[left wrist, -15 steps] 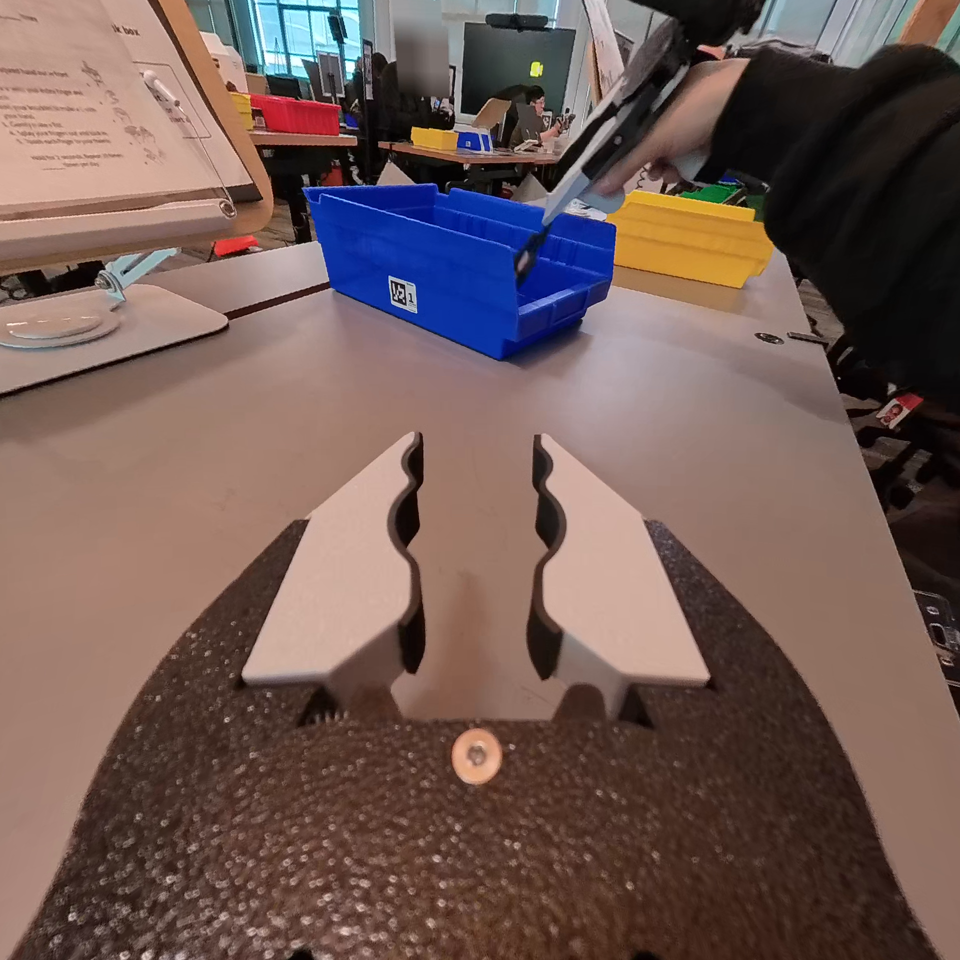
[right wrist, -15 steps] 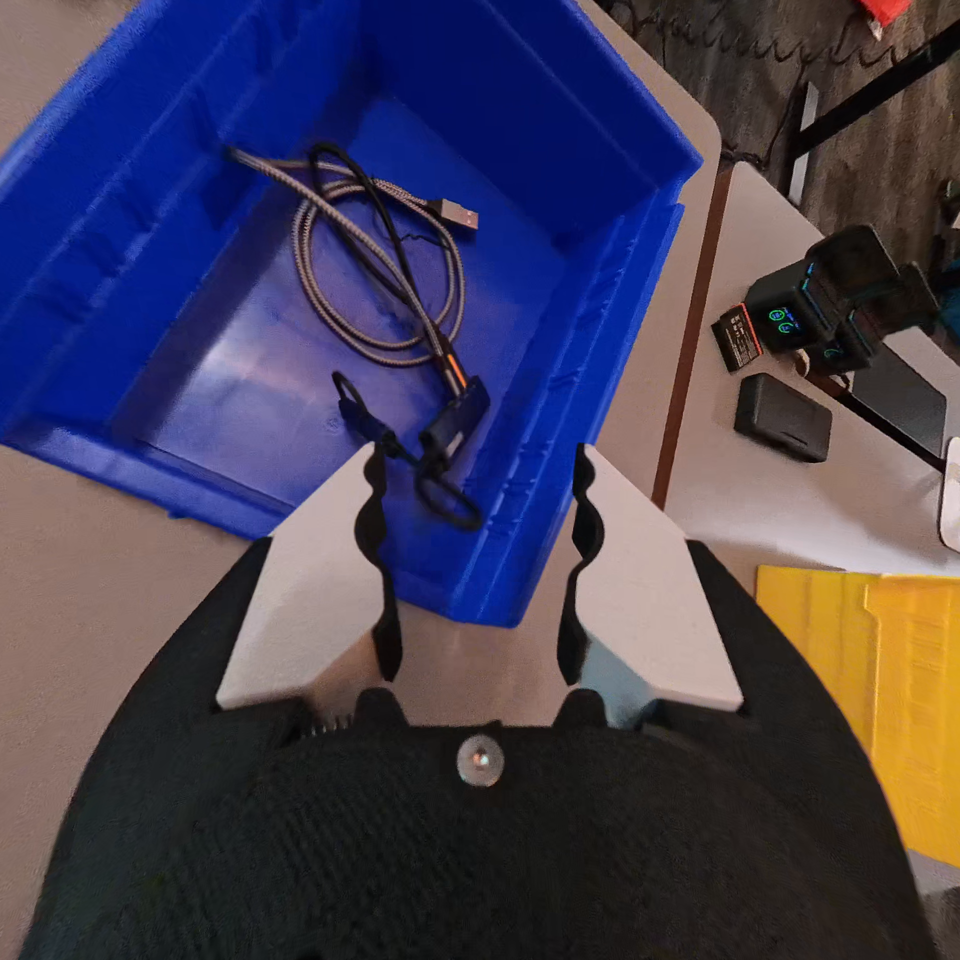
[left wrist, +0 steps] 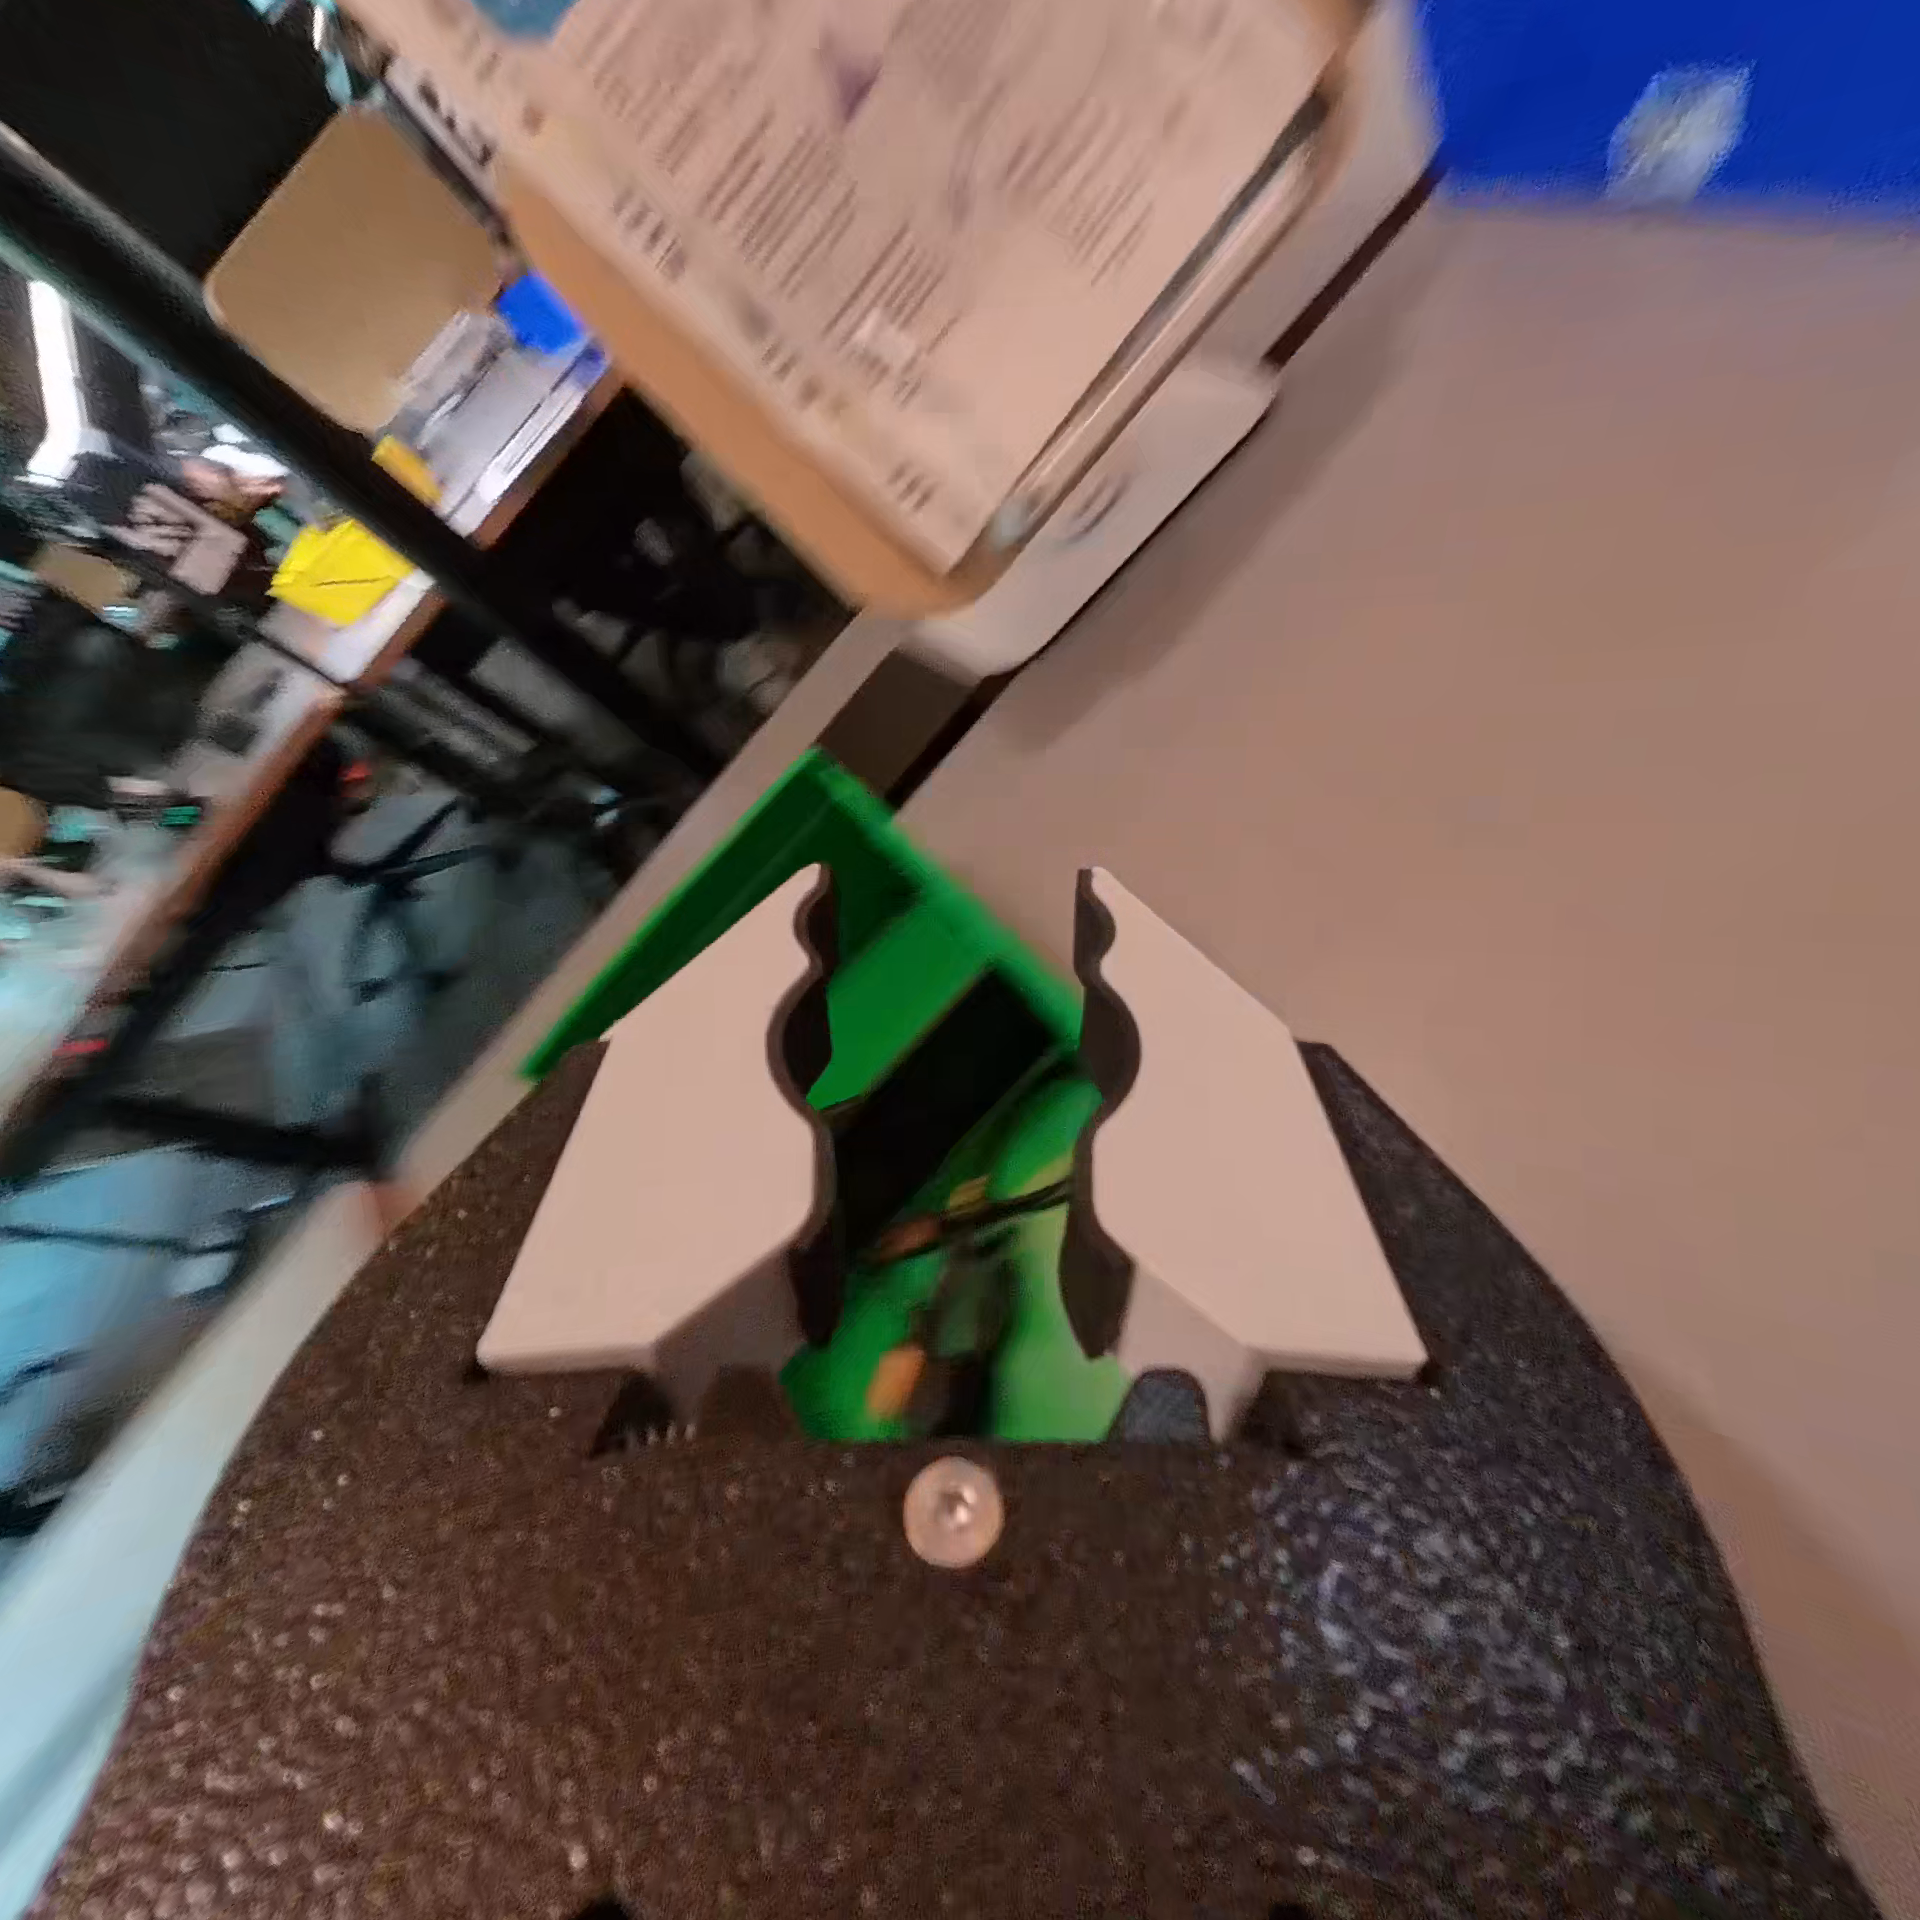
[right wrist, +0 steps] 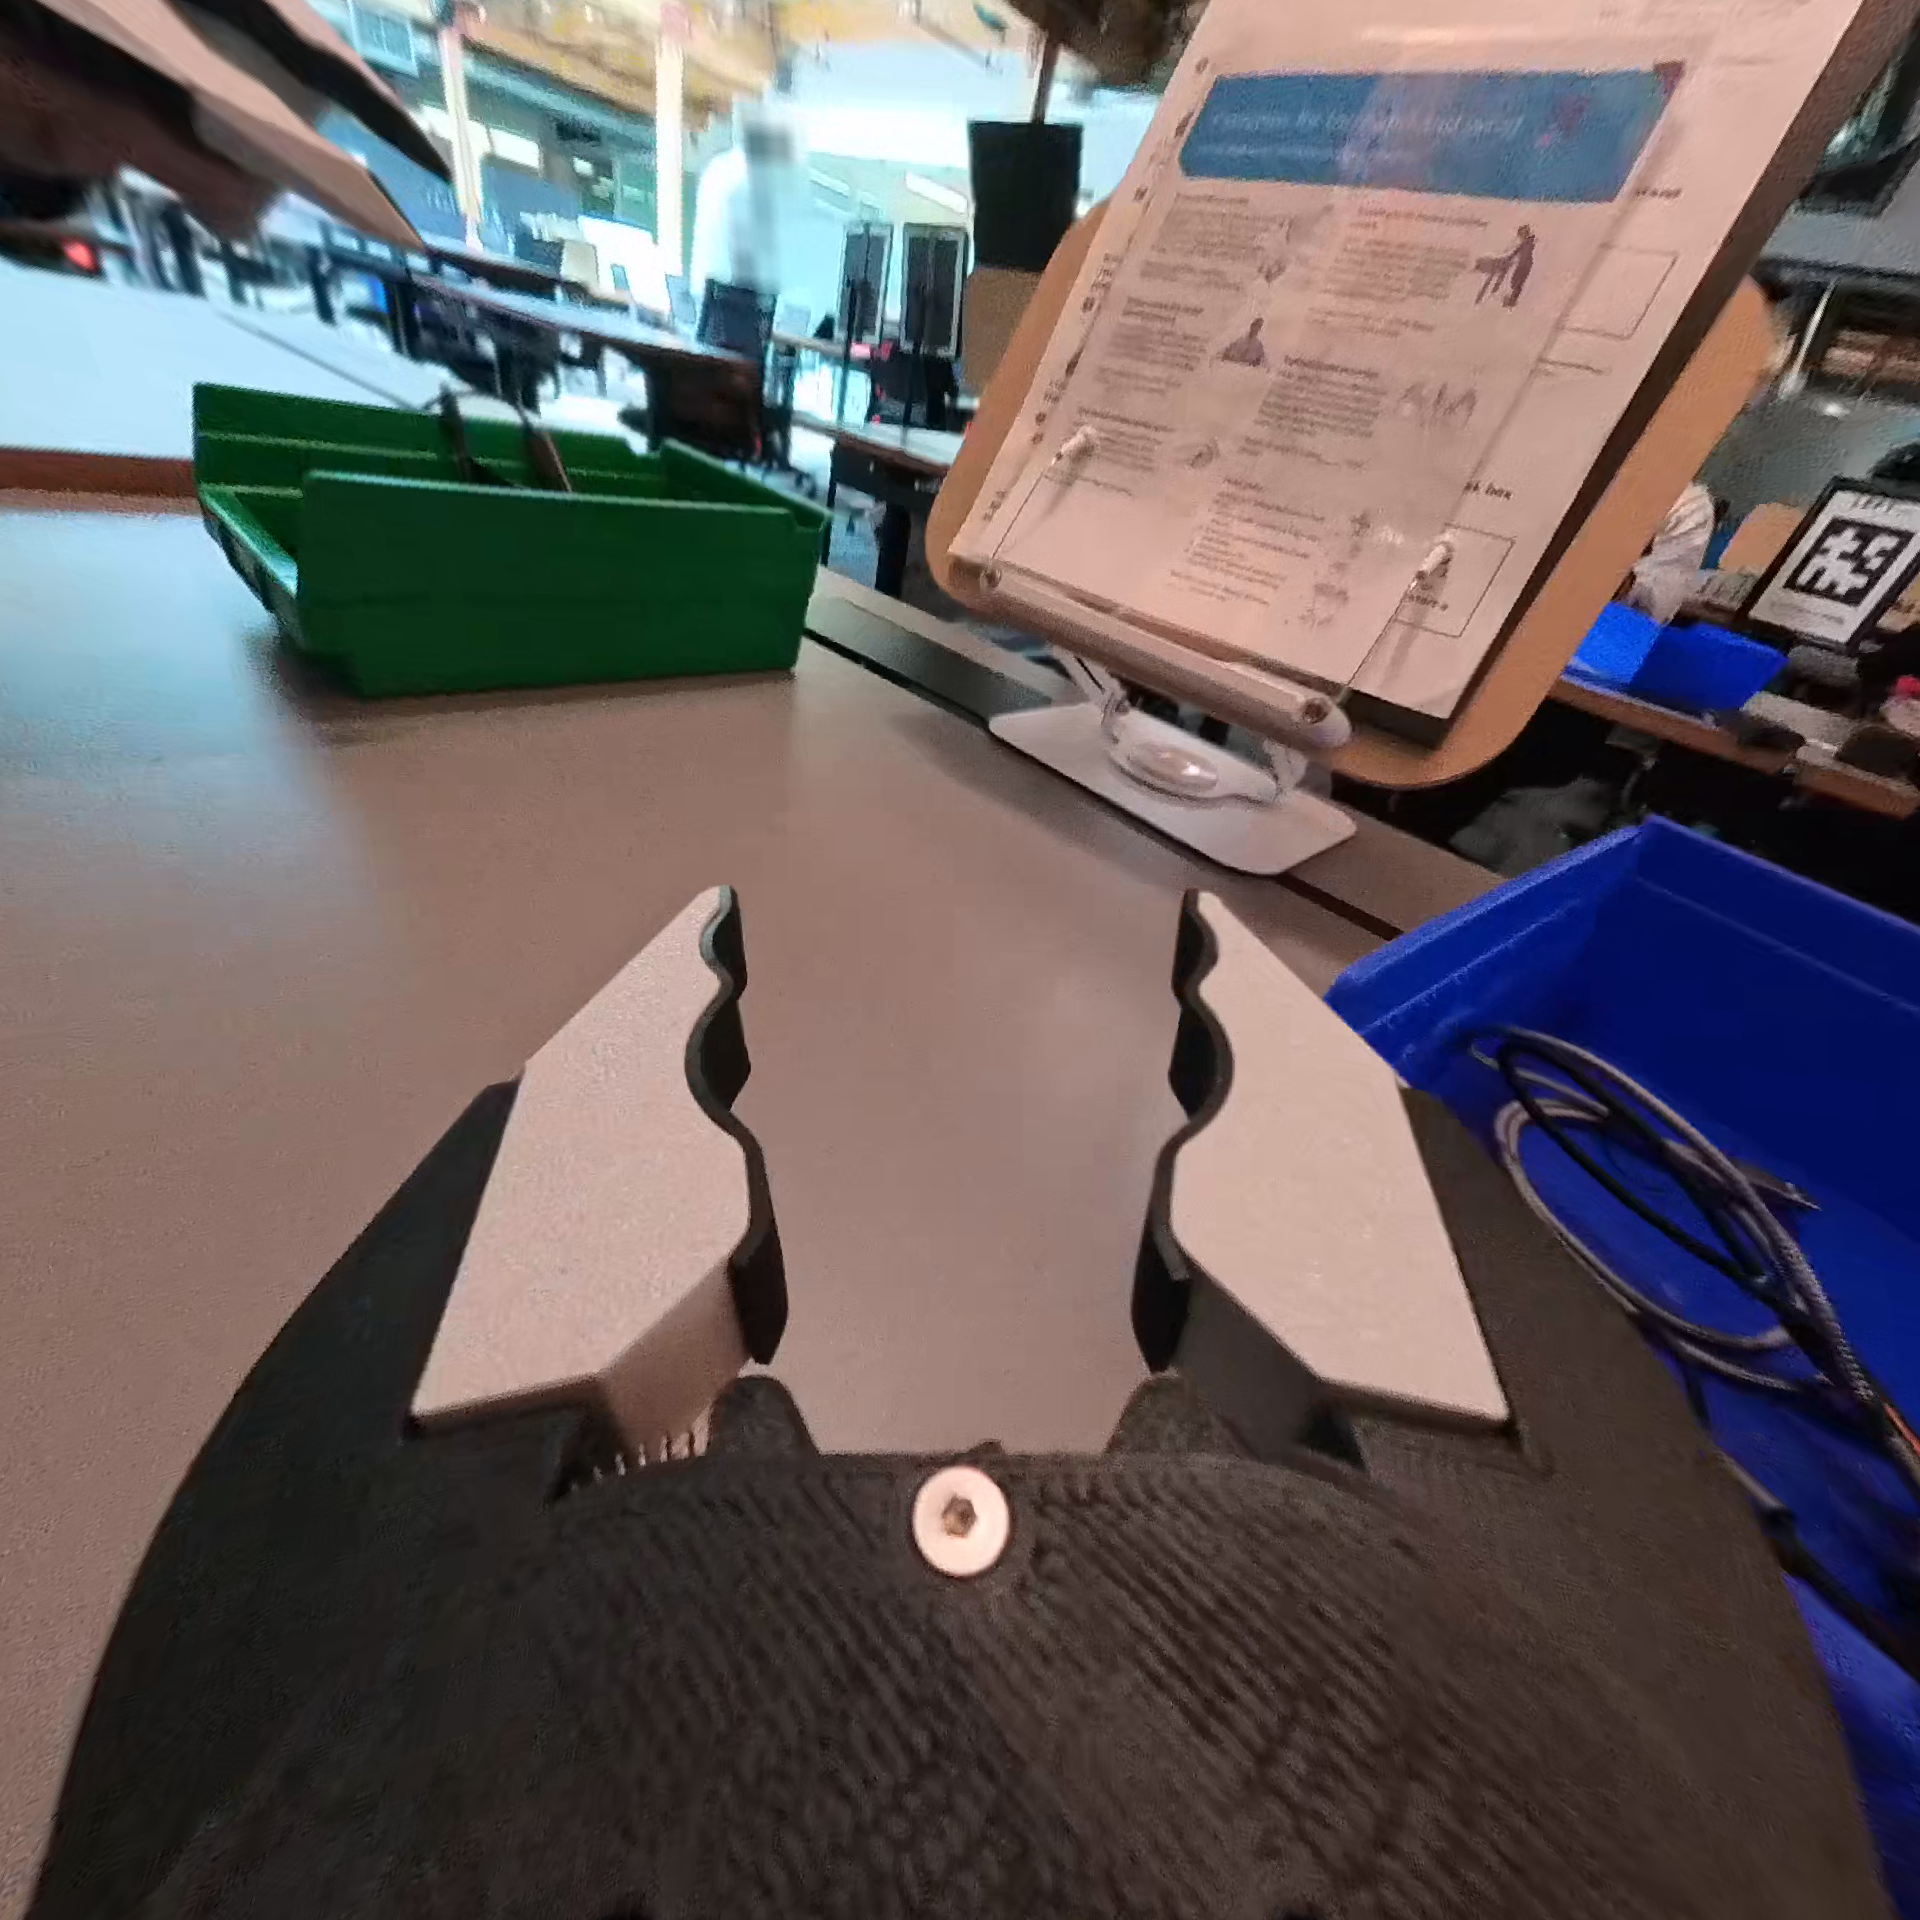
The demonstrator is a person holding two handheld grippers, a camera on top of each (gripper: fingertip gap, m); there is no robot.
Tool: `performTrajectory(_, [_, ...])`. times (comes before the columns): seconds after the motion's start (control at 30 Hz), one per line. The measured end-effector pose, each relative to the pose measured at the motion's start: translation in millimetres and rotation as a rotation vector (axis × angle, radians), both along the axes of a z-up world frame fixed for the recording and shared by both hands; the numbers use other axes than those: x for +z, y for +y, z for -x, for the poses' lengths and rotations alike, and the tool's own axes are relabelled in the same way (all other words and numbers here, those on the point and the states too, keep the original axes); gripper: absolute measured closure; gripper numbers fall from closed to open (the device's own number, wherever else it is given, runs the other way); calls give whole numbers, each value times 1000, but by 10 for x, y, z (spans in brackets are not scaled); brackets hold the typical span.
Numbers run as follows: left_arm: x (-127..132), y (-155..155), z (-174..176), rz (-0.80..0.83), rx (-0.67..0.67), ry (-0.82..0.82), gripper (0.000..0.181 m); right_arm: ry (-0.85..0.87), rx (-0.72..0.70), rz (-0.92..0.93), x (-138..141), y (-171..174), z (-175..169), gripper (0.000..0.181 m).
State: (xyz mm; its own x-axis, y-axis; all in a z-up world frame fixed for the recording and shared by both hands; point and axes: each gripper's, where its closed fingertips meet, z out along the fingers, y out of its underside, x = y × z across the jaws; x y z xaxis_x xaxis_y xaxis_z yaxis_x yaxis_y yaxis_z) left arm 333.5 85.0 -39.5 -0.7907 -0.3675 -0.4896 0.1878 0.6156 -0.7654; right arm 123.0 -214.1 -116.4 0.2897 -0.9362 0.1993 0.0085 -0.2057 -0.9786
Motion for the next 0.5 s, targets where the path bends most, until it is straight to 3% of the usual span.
performTrajectory(0.1, [-78,351,-837,-375,8,-171,132,-132,-35,-3,35,-29,22,109])
performTrajectory(0.13, [-178,491,-1080,-541,0,-215,123,-129,-40,37,28,-29,25,106])
performTrajectory(0.27, [-632,954,-1722,-1086,-78,-285,113,-156,-37,54,-9,-23,6,99])
performTrajectory(0.33, [-802,1027,-1890,-1221,-119,-295,109,-129,-28,22,-61,-37,-15,99])
performTrajectory(0.5, [-1183,1121,-2013,-1379,-124,-120,110,-129,-58,32,-84,-115,-35,102])
